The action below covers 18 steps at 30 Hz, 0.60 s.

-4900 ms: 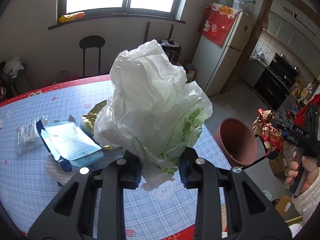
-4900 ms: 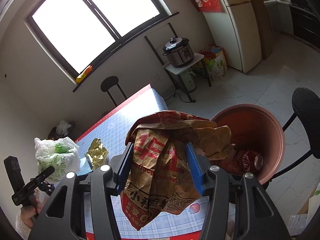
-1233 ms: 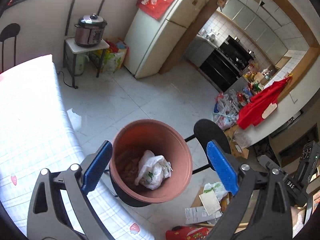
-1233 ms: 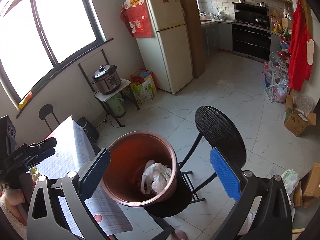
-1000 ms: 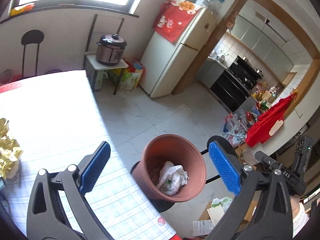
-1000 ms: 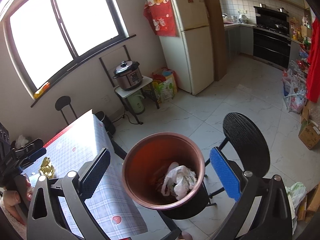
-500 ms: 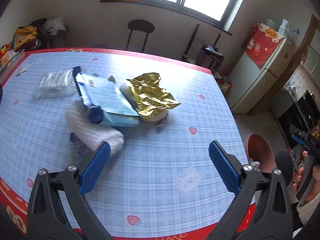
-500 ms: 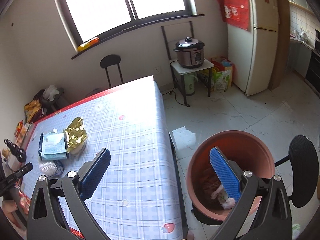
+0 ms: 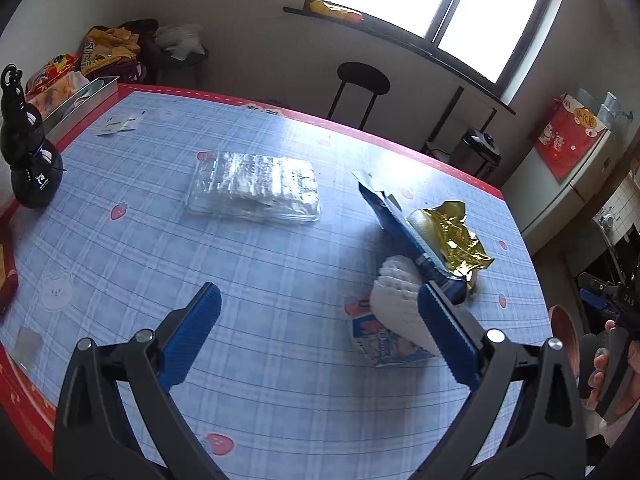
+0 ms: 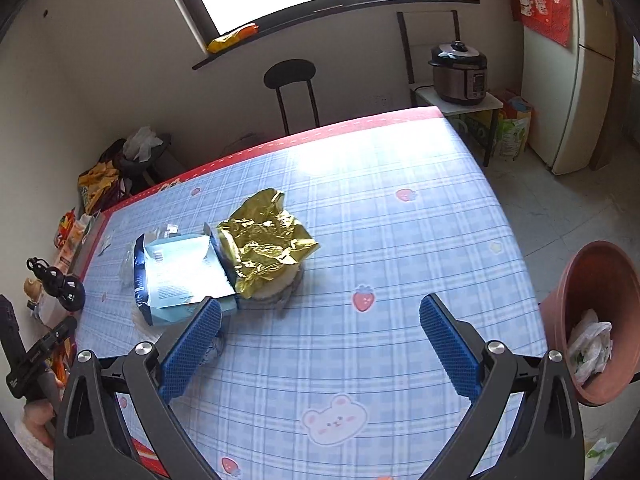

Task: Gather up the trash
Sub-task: 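Move both tools back over the table toward the remaining trash, then grasp the blue-and-white detergent box with the right tool while the left tool approaches the clear plastic container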

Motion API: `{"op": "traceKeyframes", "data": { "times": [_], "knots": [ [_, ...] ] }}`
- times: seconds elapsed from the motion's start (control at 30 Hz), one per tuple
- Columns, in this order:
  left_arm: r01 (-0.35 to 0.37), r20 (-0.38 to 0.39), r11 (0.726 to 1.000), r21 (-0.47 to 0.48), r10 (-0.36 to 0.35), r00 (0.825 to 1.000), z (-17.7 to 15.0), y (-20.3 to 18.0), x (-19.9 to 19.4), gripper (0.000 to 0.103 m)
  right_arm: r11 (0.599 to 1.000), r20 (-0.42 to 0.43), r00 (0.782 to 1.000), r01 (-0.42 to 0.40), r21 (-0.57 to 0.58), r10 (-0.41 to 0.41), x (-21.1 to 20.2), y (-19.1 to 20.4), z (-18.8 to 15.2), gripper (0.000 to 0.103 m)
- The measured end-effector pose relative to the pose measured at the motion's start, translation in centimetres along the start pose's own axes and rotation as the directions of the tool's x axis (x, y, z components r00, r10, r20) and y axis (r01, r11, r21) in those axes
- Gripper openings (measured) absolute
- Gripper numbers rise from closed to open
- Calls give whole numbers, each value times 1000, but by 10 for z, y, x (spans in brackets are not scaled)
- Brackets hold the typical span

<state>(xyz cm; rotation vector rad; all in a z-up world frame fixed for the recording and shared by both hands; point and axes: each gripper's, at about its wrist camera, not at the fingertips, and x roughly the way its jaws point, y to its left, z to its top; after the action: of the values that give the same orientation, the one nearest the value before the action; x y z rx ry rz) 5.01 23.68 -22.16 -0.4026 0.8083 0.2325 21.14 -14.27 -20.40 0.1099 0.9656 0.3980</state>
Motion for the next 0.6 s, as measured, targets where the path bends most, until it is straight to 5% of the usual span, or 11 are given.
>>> {"op": "traceKeyframes", "data": {
  "times": [0.47, 0.6],
  "knots": [
    [0, -88, 1000, 9, 1, 996, 9, 78, 23, 97, 961, -118, 993, -35, -274, 2, 76, 163, -1, 98],
    [7, -103, 1000, -18, -9, 995, 8, 92, 27, 97, 965, -141, 989, -69, -253, 34, 90, 192, 3, 97]
  ]
}}
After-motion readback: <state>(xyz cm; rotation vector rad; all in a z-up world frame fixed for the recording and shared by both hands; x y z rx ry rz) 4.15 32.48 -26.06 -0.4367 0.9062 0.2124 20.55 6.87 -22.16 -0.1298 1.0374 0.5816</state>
